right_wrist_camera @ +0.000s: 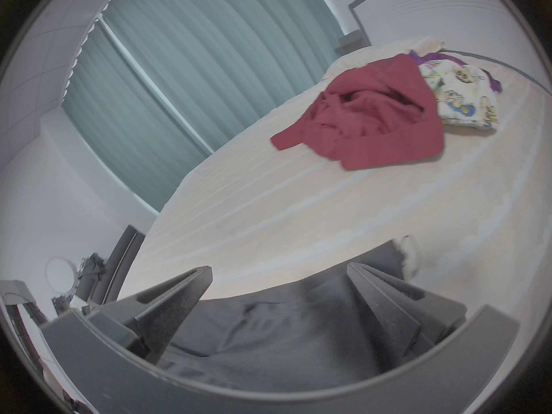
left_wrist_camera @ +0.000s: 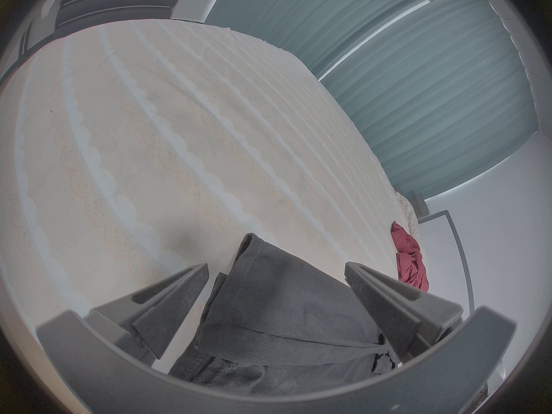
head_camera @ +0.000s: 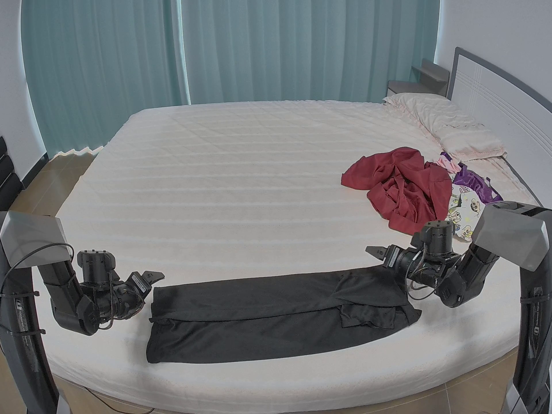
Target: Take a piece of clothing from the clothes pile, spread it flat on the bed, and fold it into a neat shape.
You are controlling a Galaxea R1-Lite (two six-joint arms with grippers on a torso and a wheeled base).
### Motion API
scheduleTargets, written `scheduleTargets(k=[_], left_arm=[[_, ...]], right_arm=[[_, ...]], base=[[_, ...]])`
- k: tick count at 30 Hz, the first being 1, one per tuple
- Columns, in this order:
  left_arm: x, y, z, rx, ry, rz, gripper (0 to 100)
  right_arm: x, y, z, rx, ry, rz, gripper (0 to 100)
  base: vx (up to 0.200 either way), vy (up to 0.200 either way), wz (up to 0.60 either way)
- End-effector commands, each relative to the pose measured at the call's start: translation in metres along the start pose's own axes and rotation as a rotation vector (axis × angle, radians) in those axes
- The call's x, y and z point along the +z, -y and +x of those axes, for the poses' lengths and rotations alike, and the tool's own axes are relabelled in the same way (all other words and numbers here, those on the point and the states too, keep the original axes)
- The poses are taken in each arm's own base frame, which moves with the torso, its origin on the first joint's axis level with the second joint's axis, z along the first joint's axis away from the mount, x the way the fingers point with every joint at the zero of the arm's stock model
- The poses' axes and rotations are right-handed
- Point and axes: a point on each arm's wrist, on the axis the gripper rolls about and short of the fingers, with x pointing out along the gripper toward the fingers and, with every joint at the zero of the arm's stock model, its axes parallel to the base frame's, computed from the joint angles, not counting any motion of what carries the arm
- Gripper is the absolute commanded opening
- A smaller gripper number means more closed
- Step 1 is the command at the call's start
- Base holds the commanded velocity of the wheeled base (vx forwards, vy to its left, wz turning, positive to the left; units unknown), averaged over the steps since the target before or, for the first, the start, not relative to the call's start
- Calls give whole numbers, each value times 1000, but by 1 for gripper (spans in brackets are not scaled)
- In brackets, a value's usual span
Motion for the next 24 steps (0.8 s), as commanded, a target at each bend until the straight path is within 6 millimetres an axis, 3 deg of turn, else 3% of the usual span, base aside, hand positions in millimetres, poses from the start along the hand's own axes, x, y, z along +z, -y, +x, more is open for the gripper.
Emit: scheduleTargets(k=[1,5,8,22,23,24], left_arm=[[-1,-1,0,2,-2,0,100],[-2,-1,-1,0,-2,3,100],[-2,-1,0,5,-1,3,100],[-4,-3,1,11,-4,9,100],[-4,-3,1,11,-4,9,100],[-4,-3,1,11,-4,9,100]], right_arm=[[-14,-48,8,88,-45,-57,100],[-43,-59,27,73,-76,-132,100],[-52,-57,41,30,-57,-186,100],[-46,-60,55,-35,-125,-313,100],[-45,-60,55,-39,-130,-316,0],[-45,-60,55,-39,-130,-316,0]], base=[[0,0,0],[0,0,0],[0,0,0],[0,0,0],[0,0,0],[0,0,0]])
